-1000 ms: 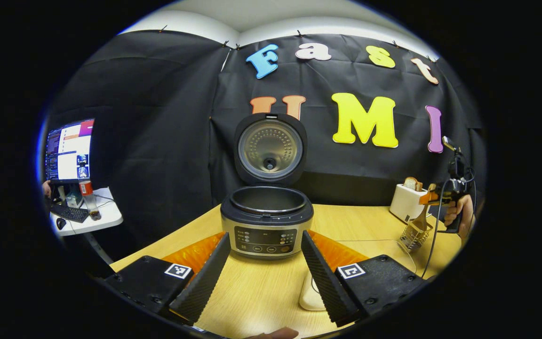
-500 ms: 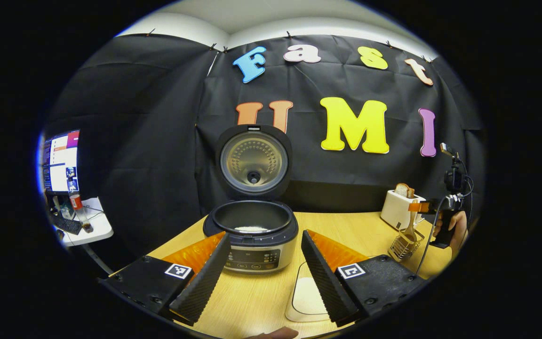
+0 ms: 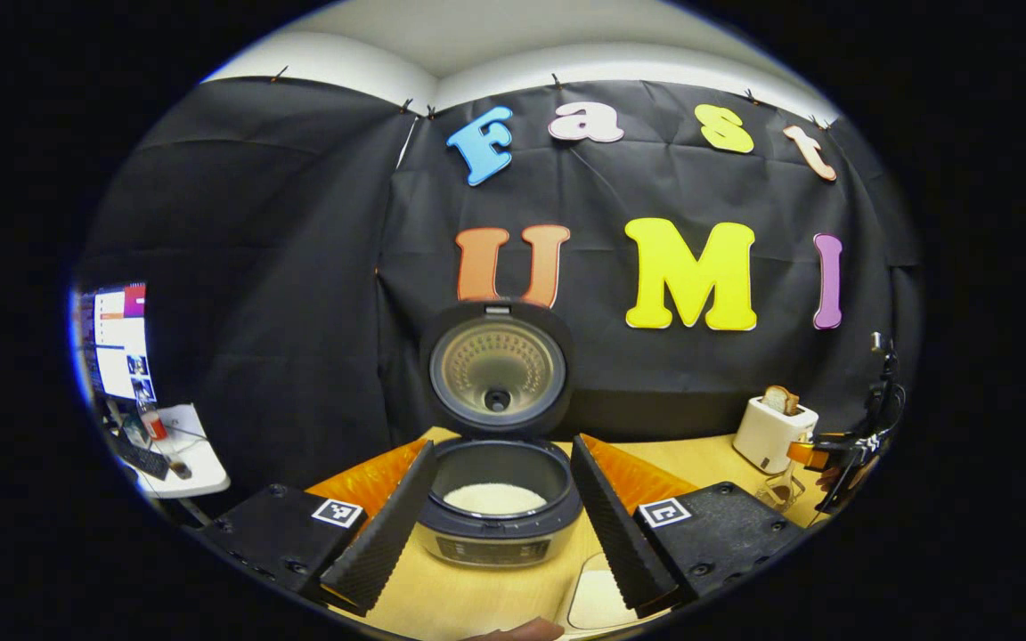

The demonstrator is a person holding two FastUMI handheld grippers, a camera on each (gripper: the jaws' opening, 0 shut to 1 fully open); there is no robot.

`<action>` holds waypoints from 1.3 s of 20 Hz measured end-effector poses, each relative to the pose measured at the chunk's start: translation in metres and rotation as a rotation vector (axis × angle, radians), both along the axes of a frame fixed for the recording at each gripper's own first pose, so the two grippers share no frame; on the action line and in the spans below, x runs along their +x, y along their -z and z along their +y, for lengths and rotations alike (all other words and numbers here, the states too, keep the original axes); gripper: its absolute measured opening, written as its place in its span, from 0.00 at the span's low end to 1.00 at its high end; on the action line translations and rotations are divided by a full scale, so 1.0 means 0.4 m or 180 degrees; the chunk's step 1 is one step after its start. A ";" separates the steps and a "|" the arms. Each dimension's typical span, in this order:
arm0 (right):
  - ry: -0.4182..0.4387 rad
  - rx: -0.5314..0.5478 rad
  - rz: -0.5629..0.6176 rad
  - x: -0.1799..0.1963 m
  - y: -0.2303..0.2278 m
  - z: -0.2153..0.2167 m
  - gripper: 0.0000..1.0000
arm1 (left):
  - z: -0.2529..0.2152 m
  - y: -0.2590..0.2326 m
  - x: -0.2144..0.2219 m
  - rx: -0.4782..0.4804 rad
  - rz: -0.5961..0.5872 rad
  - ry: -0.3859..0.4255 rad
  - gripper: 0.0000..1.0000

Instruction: Close the left gripper, press the button to open the rice cooker; take a wooden spoon from the chopstick holder with the right hand, scoop a spoonful of rice and pour it into the rice cooker, then put the wooden spoon back into the chopstick holder.

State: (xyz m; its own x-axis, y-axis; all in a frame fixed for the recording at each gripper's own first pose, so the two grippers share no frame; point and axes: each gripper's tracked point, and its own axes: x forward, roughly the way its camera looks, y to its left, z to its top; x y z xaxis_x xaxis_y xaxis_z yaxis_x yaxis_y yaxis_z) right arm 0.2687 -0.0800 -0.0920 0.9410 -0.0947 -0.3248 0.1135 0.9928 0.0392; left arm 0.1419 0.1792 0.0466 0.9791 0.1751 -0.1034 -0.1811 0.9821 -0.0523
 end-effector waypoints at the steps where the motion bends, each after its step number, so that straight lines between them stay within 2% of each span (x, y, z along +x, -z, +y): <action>1: -0.0037 0.0015 -0.0001 -0.010 -0.002 -0.002 0.95 | 0.010 -0.026 0.009 0.0022 -0.0046 -0.0010 0.96; 2: -0.0066 0.0021 -0.0005 -0.020 -0.005 -0.001 0.95 | 0.019 -0.052 0.019 0.0022 -0.0095 -0.0016 1.00; 3: -0.0101 0.0015 -0.0023 -0.030 -0.009 -0.002 0.96 | 0.026 -0.076 0.029 0.0011 -0.0127 -0.0030 0.96; 6: -0.0224 -0.0017 -0.0151 -0.064 -0.038 -0.002 0.96 | 0.032 -0.129 0.076 -0.0092 -0.0171 -0.0004 0.96; 7: -0.0239 -0.0075 -0.0200 -0.076 -0.048 -0.007 0.92 | 0.034 -0.143 0.093 -0.0112 -0.0164 -0.0003 0.96; 8: -0.0235 -0.0140 -0.0255 -0.086 -0.057 -0.016 0.96 | 0.041 -0.155 0.111 -0.0121 -0.0171 -0.0013 0.96; 11: -0.0213 -0.0230 -0.0404 -0.121 -0.083 -0.032 0.96 | 0.066 -0.187 0.175 -0.0151 -0.0238 -0.0086 0.96; 12: -0.0213 -0.0211 -0.0435 -0.135 -0.087 -0.036 0.92 | 0.073 -0.194 0.199 -0.0166 -0.0236 -0.0108 0.96; 13: -0.0222 -0.0175 -0.0451 -0.148 -0.088 -0.038 0.96 | 0.078 -0.207 0.227 -0.0174 -0.0262 -0.0123 0.96; 14: -0.0253 -0.0144 -0.0454 -0.160 -0.087 -0.038 0.96 | 0.085 -0.223 0.255 -0.0174 -0.0312 -0.0146 0.96; 16: -0.0361 -0.0134 -0.0516 -0.184 -0.096 -0.035 0.96 | 0.092 -0.262 0.323 -0.0186 -0.0509 -0.0121 0.96; 17: -0.0390 -0.0166 -0.0565 -0.195 -0.098 -0.039 0.92 | 0.096 -0.285 0.356 -0.0194 -0.0634 -0.0108 0.96; 18: -0.0398 -0.0224 -0.0620 -0.203 -0.103 -0.045 0.96 | 0.109 -0.311 0.384 -0.0172 -0.0830 -0.0130 1.00; 19: -0.0394 -0.0299 -0.0678 -0.211 -0.104 -0.051 0.96 | 0.126 -0.343 0.413 -0.0094 -0.1052 -0.0187 1.00; 20: -0.0364 -0.0372 -0.0732 -0.218 -0.107 -0.056 0.96 | 0.148 -0.366 0.445 0.0023 -0.1230 -0.0288 0.96; 21: -0.0345 -0.0450 -0.0757 -0.222 -0.101 -0.060 0.92 | 0.164 -0.377 0.476 0.0134 -0.1333 -0.0365 0.95; 24: -0.0351 -0.0589 -0.0756 -0.234 -0.085 -0.059 1.00 | 0.172 -0.368 0.565 0.0274 -0.1437 -0.0307 0.95; 26: -0.0368 -0.0561 -0.0717 -0.237 -0.068 -0.054 0.93 | 0.198 -0.344 0.620 0.0196 -0.1355 -0.0355 0.95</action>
